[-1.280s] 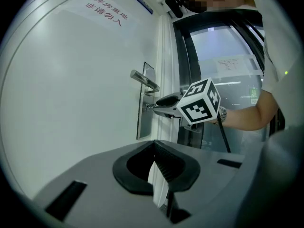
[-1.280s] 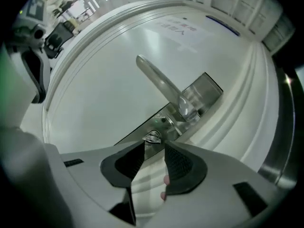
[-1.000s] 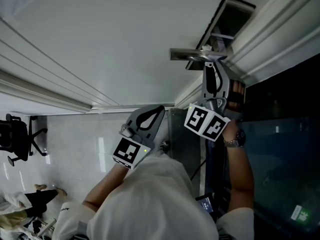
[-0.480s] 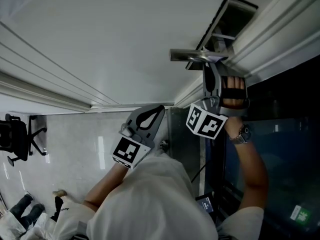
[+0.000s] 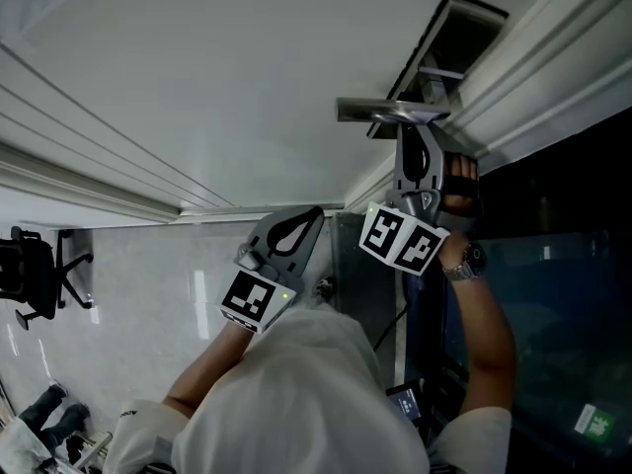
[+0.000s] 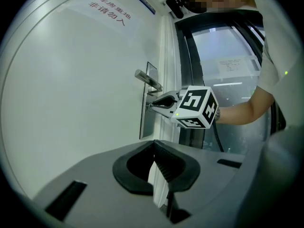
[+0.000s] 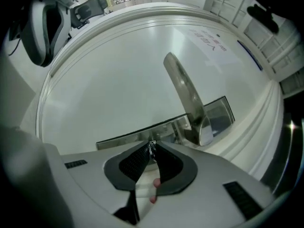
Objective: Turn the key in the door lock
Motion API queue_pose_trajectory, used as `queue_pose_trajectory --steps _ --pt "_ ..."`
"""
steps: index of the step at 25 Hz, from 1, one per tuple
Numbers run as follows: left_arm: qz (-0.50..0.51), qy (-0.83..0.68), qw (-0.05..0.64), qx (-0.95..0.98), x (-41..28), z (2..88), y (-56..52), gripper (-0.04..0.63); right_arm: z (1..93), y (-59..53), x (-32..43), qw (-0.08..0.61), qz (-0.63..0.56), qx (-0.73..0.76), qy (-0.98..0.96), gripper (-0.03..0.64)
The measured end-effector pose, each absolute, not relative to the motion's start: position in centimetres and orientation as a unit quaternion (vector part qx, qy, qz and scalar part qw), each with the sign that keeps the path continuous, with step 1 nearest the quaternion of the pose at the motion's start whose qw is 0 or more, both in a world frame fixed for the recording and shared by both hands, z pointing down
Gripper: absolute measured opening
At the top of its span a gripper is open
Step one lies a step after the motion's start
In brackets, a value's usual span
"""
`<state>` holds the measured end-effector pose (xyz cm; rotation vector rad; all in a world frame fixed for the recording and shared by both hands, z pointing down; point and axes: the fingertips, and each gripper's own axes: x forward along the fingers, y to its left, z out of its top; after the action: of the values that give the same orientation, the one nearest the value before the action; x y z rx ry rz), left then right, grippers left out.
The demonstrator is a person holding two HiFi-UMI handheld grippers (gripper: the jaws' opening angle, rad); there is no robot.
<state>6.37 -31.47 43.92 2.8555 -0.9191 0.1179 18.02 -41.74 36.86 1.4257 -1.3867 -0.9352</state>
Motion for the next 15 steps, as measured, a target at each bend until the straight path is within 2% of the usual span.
queue_pose_trajectory --steps 4,15 --pt "0.040 -0.304 0.067 0.949 6.3 43.9 -31.4 0.006 36.5 -41.7 18.2 0.401 -0.320 0.612 -0.602 0.011" --pt "0.037 -0.306 0.064 0.949 6.2 43.9 -31.3 0.006 35.4 -42.0 19.2 0.137 -0.057 0.709 -0.690 0.011"
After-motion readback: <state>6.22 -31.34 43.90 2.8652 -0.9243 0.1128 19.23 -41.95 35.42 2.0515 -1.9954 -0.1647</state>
